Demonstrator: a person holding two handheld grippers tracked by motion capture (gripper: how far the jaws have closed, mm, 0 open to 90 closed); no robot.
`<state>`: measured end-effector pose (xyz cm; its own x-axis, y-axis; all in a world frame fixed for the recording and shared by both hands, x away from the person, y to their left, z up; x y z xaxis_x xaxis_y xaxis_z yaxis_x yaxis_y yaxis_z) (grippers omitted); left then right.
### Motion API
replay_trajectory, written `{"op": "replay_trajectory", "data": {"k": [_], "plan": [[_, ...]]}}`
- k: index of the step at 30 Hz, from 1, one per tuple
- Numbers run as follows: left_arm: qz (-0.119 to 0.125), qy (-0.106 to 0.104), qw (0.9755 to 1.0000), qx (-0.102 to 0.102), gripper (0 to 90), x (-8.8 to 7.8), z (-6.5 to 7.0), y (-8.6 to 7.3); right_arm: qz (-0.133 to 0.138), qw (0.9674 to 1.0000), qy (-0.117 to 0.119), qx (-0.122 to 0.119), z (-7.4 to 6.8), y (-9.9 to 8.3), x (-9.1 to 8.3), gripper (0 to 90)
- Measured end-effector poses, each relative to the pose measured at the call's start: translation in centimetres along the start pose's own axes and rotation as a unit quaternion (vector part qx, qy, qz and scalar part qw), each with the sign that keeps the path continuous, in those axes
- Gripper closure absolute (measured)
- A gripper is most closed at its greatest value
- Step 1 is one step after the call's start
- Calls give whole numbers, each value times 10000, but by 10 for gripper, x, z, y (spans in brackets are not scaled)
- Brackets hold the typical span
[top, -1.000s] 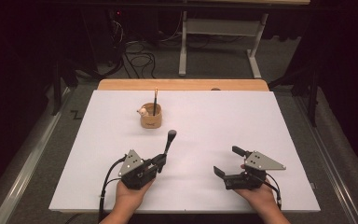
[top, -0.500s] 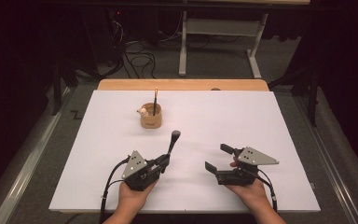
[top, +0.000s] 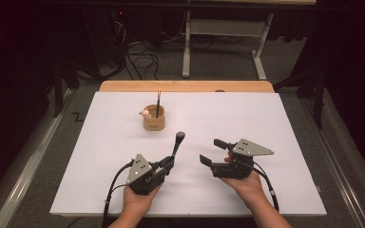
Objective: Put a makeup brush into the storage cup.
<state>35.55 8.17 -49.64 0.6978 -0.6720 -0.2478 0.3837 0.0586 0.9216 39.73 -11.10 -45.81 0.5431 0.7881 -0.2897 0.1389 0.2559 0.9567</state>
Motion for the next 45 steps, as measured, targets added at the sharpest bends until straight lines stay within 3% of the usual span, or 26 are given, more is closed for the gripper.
{"op": "replay_trajectory", "data": {"k": [12, 24, 45], "plan": [[-68, -69, 9999, 118, 793, 7, 12, -6, 202, 9987, 373, 271, -20, 6, 21, 295], [-38, -120, 9995, 287, 792, 12, 27, -12, 293, 9955, 672, 599, -30, 7, 24, 390], [43, -75, 9995, 314, 792, 11, 29, -9, 235, 9910, 962, 901, -38, 1, 34, 621]]}}
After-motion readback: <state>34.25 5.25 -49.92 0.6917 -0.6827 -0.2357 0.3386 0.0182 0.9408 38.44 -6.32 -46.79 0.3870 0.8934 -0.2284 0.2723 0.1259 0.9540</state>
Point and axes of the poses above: each handheld gripper's, and its own axes: x roughly forward along the jaws, y roughly out of its top, z roughly to its right, the point moved 7 cm from there along x, roughly forward along the jaws, and after that the axes turned 10 degrees about -x, right-handed, at the moved point
